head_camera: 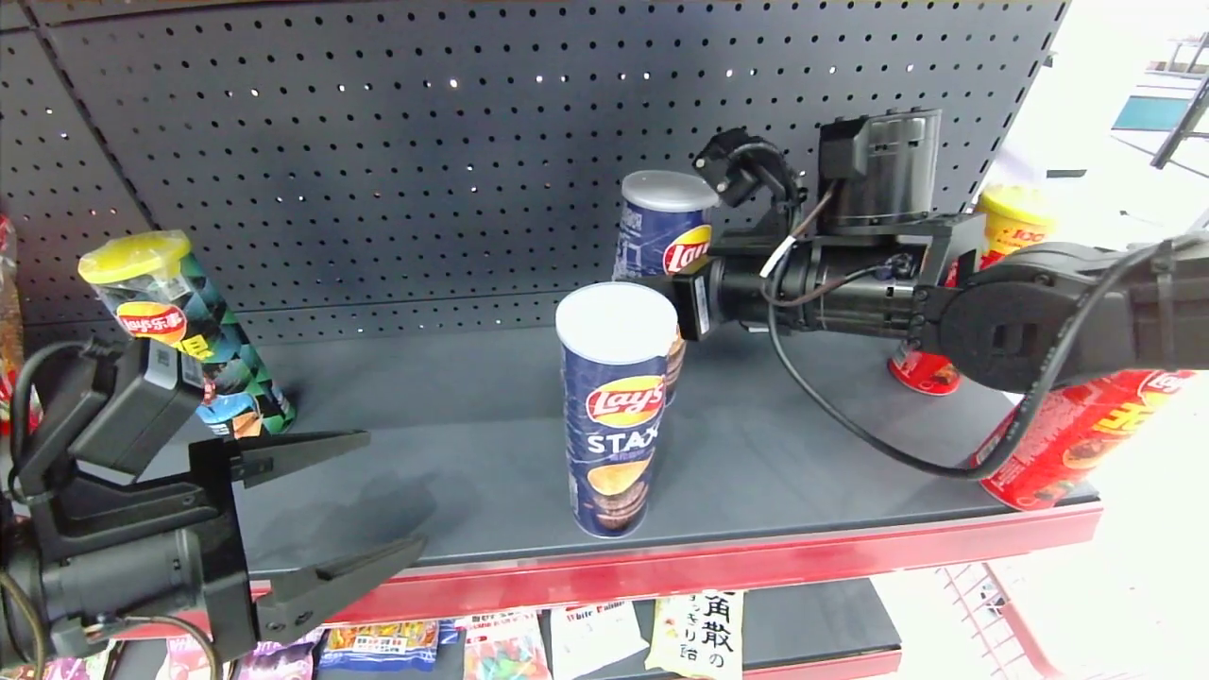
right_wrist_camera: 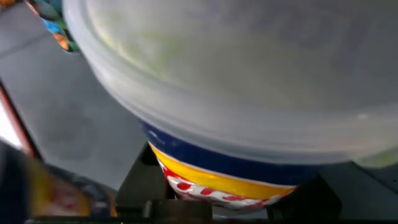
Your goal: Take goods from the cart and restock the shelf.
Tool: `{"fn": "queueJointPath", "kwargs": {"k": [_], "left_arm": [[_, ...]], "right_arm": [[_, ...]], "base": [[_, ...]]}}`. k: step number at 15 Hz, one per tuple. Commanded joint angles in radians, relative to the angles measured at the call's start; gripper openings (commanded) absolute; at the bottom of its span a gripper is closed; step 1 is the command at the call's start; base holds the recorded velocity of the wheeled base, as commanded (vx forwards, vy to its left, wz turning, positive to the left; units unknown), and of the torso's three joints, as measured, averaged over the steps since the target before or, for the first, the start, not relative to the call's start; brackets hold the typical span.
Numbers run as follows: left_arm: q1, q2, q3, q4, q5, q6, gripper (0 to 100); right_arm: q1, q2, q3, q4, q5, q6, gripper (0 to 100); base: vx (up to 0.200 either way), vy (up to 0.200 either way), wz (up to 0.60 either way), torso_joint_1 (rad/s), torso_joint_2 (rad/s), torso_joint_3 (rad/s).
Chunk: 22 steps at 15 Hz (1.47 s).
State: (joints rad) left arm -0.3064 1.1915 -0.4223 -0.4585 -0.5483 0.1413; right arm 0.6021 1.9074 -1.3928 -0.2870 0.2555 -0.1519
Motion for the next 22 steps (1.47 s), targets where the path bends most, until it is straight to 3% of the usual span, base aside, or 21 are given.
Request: {"fn": "queueJointPath", "kwargs": {"k": [1, 16, 17, 22], "left_arm": [[0.001, -0.010, 0.000, 0.000, 0.004, 0.000, 100], [0.001, -0.024, 0.000, 0.004, 0.004, 0.001, 100], [0.000, -0.023, 0.000, 0.004, 0.005, 0.000, 100], [0.000, -0.018, -0.001, 0.004, 0.005, 0.000, 100]], "right_arm": [[-0.001, 0.042, -0.017, -0.001, 0.001, -0.009, 0], [0.010, 0.099, -0.081, 0.000, 0.002, -0.011, 0], [0.010, 0.097, -0.078, 0.000, 0.001, -0.011, 100], [0.010, 0.038, -0.035, 0.000, -0.004, -0.008, 100]], "base": [[0.000, 0.000, 0.00, 0.000, 0.00, 0.000], [0.000, 0.000, 0.00, 0.000, 0.00, 0.000], [0.000, 0.000, 0.00, 0.000, 0.00, 0.000], [0.000, 0.000, 0.00, 0.000, 0.00, 0.000]]}}
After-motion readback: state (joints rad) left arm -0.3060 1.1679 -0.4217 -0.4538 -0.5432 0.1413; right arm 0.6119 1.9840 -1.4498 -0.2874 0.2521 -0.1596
